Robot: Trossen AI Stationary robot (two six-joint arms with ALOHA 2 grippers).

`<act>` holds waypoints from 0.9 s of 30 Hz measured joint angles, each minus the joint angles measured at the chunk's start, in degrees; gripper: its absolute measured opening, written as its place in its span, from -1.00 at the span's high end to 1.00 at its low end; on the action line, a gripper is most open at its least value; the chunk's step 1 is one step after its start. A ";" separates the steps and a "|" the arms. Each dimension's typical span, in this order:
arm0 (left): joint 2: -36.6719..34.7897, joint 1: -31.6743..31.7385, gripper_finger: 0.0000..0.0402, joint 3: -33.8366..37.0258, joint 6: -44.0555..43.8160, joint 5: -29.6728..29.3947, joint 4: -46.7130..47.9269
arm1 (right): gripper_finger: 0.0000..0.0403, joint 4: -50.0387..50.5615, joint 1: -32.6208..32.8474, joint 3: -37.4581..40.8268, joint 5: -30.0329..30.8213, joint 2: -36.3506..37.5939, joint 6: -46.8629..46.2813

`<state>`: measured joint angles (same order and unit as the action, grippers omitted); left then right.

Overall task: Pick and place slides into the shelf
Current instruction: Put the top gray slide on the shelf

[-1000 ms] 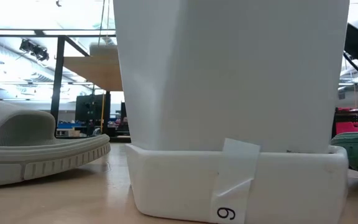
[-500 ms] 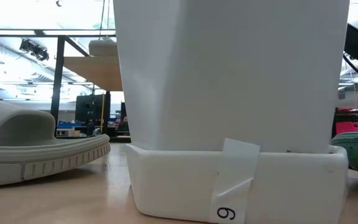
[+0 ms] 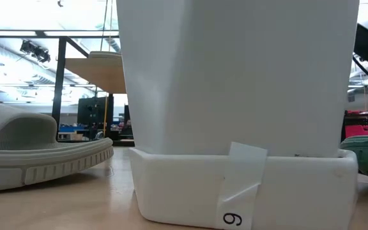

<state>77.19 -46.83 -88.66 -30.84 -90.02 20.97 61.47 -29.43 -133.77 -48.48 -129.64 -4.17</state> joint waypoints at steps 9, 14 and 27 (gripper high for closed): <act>0.00 0.00 0.69 0.00 0.01 0.00 0.02 | 0.60 -0.45 1.34 0.00 1.94 0.00 1.48; 0.00 0.00 0.69 0.00 0.03 0.00 0.07 | 0.56 -0.43 1.66 0.02 4.38 0.02 2.23; 0.02 0.00 0.72 0.00 0.09 0.00 0.37 | 0.31 -1.41 3.05 0.02 9.75 0.02 4.51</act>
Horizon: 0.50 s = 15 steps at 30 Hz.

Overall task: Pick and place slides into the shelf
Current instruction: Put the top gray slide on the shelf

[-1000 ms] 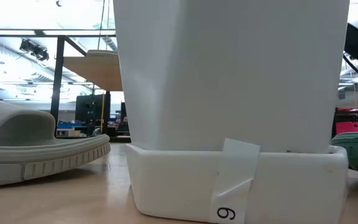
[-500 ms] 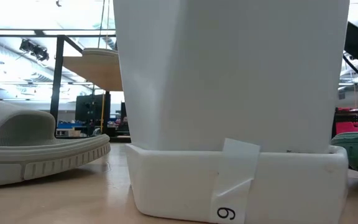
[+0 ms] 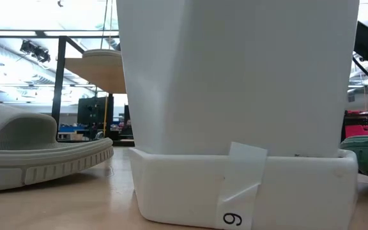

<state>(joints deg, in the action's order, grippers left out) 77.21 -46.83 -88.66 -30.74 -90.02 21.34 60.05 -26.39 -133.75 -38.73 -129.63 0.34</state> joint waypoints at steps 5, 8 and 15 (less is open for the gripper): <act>0.00 0.00 0.69 0.00 0.00 0.00 0.00 | 0.22 0.00 0.61 0.00 3.51 -0.01 1.75; 0.00 0.00 0.70 0.00 0.02 0.00 0.00 | 0.18 -0.13 0.90 0.00 6.00 -0.02 3.00; 0.00 -0.01 0.74 0.00 0.07 0.00 0.00 | 0.11 -0.60 1.69 0.00 9.94 -0.02 6.91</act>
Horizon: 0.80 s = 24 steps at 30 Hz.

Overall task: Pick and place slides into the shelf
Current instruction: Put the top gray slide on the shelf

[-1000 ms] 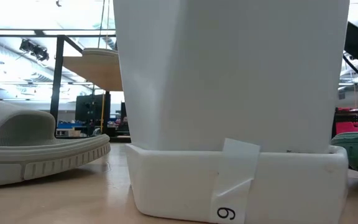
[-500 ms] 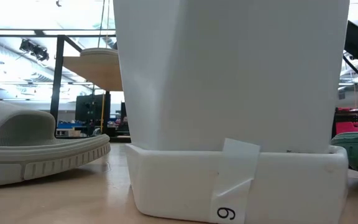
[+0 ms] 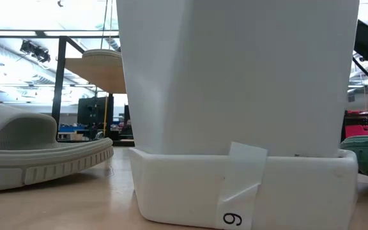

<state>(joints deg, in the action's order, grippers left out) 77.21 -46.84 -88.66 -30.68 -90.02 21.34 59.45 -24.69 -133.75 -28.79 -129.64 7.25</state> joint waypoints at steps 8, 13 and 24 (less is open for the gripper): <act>0.00 0.01 0.69 0.00 0.00 0.00 0.00 | 0.09 -0.58 0.85 0.00 1.48 0.02 4.27; 0.00 0.01 0.69 0.00 0.00 0.00 -0.02 | 0.04 -0.54 1.11 0.00 1.86 0.01 5.90; 0.00 0.01 0.71 0.00 0.00 0.00 0.28 | -0.18 -0.31 1.10 0.00 1.26 0.00 3.07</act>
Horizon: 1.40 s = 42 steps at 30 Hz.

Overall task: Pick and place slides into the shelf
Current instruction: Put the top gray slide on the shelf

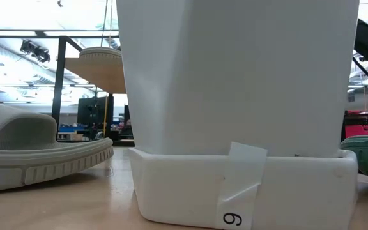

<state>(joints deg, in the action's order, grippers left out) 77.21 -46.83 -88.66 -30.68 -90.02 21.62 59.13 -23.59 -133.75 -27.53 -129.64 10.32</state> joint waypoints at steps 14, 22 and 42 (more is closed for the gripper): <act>0.00 0.00 0.74 0.00 -0.02 0.00 0.07 | 0.05 -0.02 -1.26 0.01 0.73 0.00 -1.34; 0.01 0.00 0.70 0.00 -0.02 0.00 0.07 | 0.01 -0.07 -1.67 0.02 3.43 0.00 -0.72; 0.02 0.04 0.73 0.00 0.50 0.00 0.25 | 0.27 6.92 -4.07 -0.98 13.83 0.31 -1.77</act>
<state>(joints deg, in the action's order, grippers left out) 77.23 -46.78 -88.66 -30.17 -90.02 21.87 66.06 -27.67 -134.74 -13.70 -129.34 8.55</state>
